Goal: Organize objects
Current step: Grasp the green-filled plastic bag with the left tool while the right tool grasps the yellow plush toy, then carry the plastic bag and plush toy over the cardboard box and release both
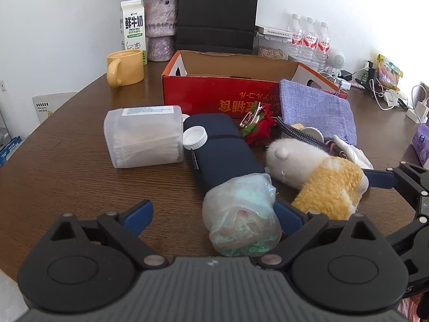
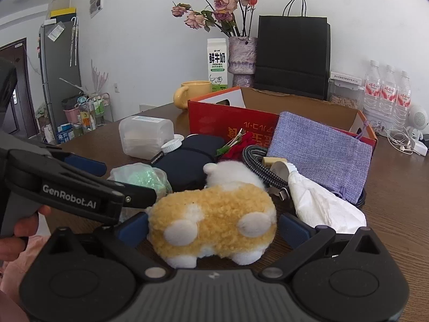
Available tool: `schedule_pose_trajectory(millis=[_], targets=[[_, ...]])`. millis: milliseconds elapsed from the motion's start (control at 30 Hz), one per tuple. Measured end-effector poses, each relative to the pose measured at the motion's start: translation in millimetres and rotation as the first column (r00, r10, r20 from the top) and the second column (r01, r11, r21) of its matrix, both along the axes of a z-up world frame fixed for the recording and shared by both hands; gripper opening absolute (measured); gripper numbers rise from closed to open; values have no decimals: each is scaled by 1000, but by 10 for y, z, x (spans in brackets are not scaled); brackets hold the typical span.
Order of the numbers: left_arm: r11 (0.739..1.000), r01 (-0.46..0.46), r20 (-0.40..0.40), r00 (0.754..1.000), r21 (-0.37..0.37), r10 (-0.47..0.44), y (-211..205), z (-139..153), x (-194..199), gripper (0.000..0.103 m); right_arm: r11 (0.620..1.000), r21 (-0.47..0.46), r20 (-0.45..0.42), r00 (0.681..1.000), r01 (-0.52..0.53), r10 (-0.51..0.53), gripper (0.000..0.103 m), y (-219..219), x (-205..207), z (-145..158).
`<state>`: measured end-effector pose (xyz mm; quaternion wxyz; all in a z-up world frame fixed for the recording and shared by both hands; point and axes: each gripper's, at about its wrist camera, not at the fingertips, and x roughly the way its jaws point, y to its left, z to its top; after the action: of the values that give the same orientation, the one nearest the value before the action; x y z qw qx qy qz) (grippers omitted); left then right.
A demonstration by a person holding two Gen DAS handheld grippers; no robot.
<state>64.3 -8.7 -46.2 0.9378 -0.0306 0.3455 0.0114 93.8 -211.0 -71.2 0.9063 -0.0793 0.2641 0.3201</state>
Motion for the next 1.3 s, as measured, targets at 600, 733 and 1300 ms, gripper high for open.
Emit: schedule_pose_trajectory(millis=[600, 733, 1300], targets=[[998, 54, 14, 998, -27, -54, 18, 34, -107, 41, 1000, 20, 3, 1000, 21, -21, 96, 62, -33, 6], [998, 61, 40, 997, -30, -59, 42, 104, -182, 41, 999, 31, 28, 999, 34, -34, 94, 65, -131, 63], [996, 87, 159, 984, -34, -80, 130, 476, -384, 41, 997, 62, 145, 988, 53, -62, 91, 113, -368, 350]])
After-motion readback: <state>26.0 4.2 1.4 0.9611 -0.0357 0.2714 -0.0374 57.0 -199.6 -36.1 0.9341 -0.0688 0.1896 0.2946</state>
